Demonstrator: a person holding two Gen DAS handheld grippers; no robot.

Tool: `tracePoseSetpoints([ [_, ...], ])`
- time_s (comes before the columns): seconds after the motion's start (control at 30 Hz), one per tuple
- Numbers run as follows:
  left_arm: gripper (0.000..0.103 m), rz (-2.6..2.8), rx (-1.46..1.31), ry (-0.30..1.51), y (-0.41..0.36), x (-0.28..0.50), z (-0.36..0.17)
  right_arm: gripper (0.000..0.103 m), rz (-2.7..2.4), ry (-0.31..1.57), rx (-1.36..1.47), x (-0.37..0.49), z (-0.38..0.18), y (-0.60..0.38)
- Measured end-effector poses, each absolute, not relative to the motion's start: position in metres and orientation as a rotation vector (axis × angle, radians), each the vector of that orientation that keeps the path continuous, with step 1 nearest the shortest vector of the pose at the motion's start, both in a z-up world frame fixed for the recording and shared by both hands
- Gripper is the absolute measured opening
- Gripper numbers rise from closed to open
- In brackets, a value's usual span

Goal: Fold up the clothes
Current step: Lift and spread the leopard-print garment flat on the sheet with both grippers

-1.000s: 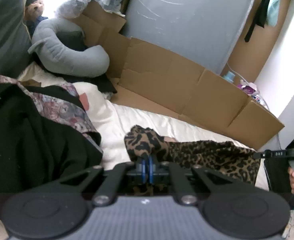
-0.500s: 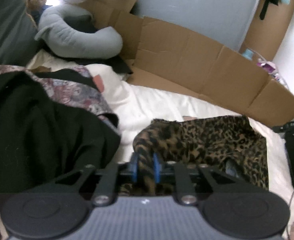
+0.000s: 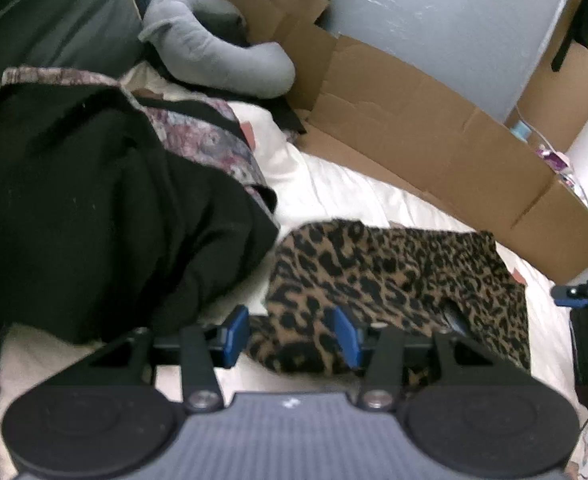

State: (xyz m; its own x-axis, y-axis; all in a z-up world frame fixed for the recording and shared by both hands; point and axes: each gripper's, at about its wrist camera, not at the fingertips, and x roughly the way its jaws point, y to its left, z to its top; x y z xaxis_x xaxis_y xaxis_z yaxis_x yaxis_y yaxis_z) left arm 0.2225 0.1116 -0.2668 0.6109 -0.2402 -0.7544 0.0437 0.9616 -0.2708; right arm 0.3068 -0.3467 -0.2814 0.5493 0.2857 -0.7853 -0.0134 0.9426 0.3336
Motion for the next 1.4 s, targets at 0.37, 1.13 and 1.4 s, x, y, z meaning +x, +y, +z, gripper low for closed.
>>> tracePoseSetpoints([
  [0.37,0.051,-0.196,-0.178,0.962,0.098,0.212,-0.299,0.060,0.320,1.003,0.210,0.281,-0.283,-0.259],
  [1.13,0.054,-0.251,-0.023,0.885,0.084,0.236,-0.322,0.036,0.347,1.021,-0.146,0.282,-0.318,-0.170],
  [1.4,0.054,-0.307,0.027,0.831,0.071,0.248,-0.311,0.003,0.273,1.004,-0.124,0.275,-0.304,-0.199],
])
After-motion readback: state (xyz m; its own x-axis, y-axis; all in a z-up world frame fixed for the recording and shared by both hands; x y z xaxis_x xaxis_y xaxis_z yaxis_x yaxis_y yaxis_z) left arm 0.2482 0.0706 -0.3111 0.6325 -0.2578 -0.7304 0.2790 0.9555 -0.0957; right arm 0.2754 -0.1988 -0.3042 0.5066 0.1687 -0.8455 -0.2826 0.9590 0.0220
